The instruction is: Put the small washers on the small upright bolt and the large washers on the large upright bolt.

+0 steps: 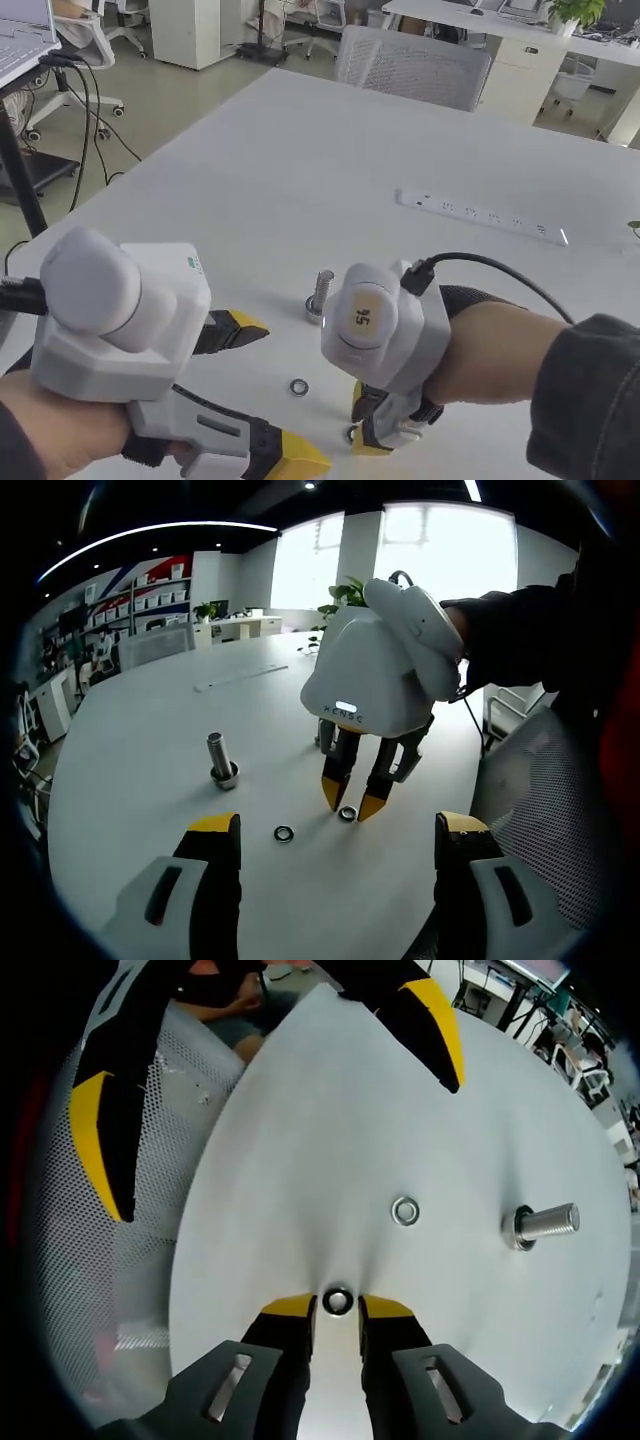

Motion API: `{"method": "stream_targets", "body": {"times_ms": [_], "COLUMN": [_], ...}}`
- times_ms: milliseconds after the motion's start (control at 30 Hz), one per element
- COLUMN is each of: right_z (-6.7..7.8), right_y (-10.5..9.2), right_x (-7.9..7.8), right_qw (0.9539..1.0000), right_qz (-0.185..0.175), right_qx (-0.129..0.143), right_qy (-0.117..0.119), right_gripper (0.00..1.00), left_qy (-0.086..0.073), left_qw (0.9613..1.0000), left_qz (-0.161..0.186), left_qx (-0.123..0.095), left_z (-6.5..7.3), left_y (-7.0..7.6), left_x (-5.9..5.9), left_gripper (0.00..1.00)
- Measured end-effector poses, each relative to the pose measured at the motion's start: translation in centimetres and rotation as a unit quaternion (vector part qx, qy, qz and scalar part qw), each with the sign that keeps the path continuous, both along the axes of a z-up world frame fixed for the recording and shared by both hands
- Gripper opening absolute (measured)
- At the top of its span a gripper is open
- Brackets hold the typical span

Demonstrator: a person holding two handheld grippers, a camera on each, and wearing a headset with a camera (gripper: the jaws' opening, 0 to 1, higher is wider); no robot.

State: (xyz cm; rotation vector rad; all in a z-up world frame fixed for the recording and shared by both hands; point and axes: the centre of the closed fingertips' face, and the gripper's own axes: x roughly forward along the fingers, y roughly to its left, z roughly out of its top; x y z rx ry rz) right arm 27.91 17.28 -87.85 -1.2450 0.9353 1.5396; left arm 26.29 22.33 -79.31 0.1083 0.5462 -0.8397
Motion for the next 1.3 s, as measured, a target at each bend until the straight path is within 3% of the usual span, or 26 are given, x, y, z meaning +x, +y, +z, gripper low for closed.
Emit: {"method": "stream_targets", "body": {"times_ms": [200,900,1300], "right_z": [-0.02,0.00,0.05], "right_y": [0.13,0.32,-0.26], "right_x": [0.25,0.13,0.29], "right_qw": [0.9998,0.9999,1.0000], "right_qz": [0.011,0.005,0.000], "right_qx": [-0.002,0.005,-0.005], "right_qy": [-0.014,-0.014,-0.009], "right_gripper": [0.15,0.14,0.14], "left_qy": [0.000,-0.001,0.000], "left_qw": [1.0000,1.0000,1.0000], "left_qz": [-0.002,-0.003,-0.006], "left_qx": [0.000,-0.001,-0.001], "left_z": [0.07,0.19,0.15], "left_y": [0.05,0.06,0.05], "left_x": [-0.02,-0.23,-0.20], "left_gripper": [0.79,0.79,0.78]}}
